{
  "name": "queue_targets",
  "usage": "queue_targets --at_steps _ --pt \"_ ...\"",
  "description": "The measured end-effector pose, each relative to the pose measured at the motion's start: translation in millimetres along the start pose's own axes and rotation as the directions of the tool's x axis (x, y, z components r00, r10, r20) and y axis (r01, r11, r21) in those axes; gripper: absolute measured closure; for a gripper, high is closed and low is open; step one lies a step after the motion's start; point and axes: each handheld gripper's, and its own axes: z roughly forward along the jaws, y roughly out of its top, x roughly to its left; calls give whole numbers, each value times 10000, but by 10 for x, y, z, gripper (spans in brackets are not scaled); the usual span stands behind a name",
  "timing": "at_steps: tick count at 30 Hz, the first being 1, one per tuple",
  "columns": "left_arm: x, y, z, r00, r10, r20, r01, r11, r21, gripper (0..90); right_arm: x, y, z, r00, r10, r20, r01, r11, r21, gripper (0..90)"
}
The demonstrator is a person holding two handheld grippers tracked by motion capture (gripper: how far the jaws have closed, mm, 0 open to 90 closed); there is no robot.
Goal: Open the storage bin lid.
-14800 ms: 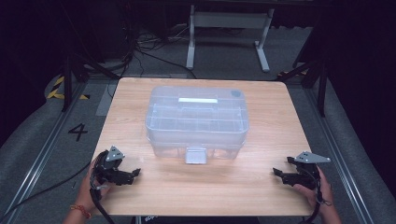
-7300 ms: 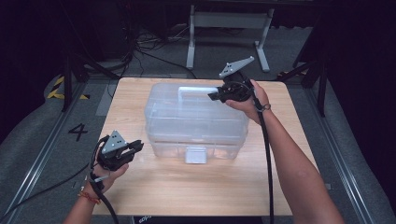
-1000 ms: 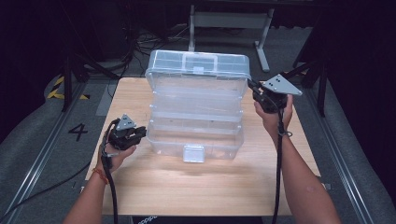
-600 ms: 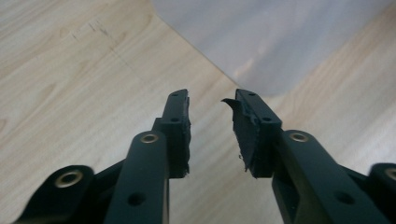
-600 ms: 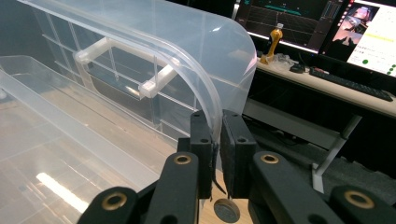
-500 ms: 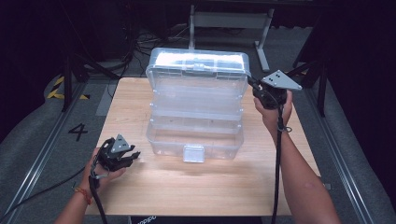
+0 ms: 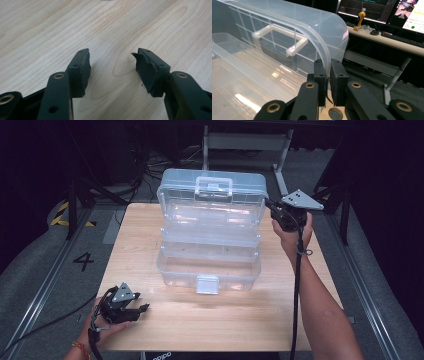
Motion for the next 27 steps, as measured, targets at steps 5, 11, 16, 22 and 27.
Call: queue_targets --at_steps 5,11,16,22,27 --pt "-10 -82 19 9993 -174 334 195 9978 -631 305 -16 6 26 9999 88 -48 -88 10000 -9 846" --pt "-68 -81 30 9998 -91 -182 81 9987 -500 244 -48 21 65 9997 209 -96 -208 9998 44 846" --pt "-63 -70 43 9995 -265 -167 256 9984 -502 233 -80 27 102 9993 329 -159 -329 9995 42 846" --pt "-65 -72 42 9995 -273 -182 263 9984 -499 232 -109 66 160 9992 380 -136 -376 9990 245 845" --pt "-68 -71 43 9994 -292 -196 282 9984 -499 231 -153 82 220 9980 597 -195 -590 9977 331 845"
